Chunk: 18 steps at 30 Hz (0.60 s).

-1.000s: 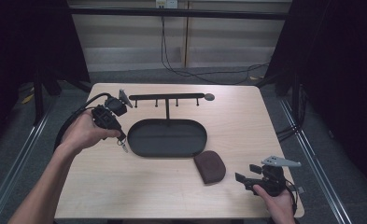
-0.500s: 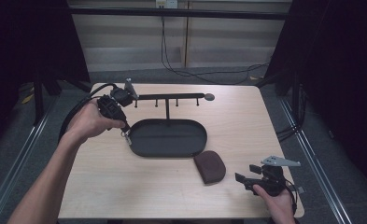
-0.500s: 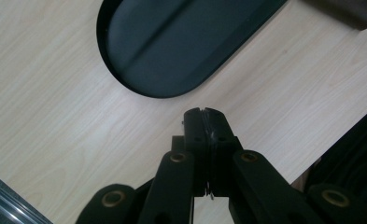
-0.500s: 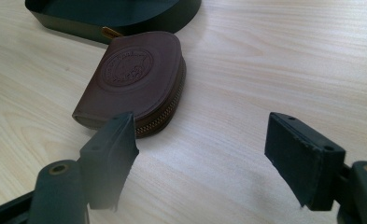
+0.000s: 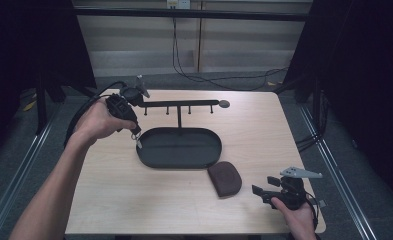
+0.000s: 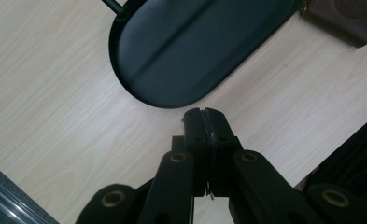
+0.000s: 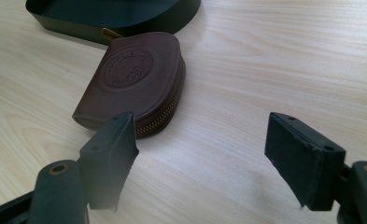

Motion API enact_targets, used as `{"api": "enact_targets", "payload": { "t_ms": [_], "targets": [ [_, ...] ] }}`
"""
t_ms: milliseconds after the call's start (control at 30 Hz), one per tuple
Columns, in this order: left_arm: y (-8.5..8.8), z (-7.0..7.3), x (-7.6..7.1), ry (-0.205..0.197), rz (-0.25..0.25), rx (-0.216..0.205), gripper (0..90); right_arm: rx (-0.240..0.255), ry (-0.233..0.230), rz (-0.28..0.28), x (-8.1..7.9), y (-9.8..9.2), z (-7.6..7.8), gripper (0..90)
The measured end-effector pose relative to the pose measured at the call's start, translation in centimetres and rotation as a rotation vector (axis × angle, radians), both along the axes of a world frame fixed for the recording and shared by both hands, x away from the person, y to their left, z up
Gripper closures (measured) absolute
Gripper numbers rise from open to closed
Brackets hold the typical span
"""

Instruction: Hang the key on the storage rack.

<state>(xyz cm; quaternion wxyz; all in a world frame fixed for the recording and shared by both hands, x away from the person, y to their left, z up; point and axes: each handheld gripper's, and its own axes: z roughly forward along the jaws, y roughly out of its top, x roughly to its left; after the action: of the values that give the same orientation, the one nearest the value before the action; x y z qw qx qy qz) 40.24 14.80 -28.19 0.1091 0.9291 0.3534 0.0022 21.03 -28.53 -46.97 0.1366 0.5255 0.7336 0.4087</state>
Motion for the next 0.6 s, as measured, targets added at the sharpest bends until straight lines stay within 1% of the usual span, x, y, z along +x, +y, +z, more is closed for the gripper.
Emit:
{"api": "enact_targets", "payload": {
  "t_ms": [33,67,133,167,200,267,433,600],
  "targets": [
    [0.0,0.1,0.4,0.001,0.008,0.002,89.3,-0.001,-0.001,0.001,0.0,0.0,0.0,24.6],
    [0.0,0.1,0.4,0.001,0.008,0.002,89.3,-0.001,-0.001,0.001,0.0,0.0,0.0,24.6],
    [-0.1,0.1,0.8,0.003,0.011,0.017,89.3,0.002,-0.001,0.001,0.0,0.0,0.0,24.6],
    [-0.2,0.3,1.3,0.007,0.012,0.016,89.3,0.003,0.000,0.001,0.0,0.0,0.0,24.5],
    [-0.2,0.3,1.3,0.007,0.012,0.016,89.3,0.003,0.000,0.001,0.0,0.0,0.0,24.5],
    [-0.2,0.5,1.8,0.002,0.016,0.002,89.3,0.004,0.001,0.001,0.0,0.0,0.0,24.5],
    [-0.8,0.3,2.4,0.004,0.013,0.027,89.2,0.004,0.001,-0.004,0.0,-0.1,0.0,24.6],
    [-1.0,0.4,3.2,-0.002,0.011,0.023,89.2,0.004,0.000,0.000,-0.1,0.0,0.0,24.6]
  ]
}}
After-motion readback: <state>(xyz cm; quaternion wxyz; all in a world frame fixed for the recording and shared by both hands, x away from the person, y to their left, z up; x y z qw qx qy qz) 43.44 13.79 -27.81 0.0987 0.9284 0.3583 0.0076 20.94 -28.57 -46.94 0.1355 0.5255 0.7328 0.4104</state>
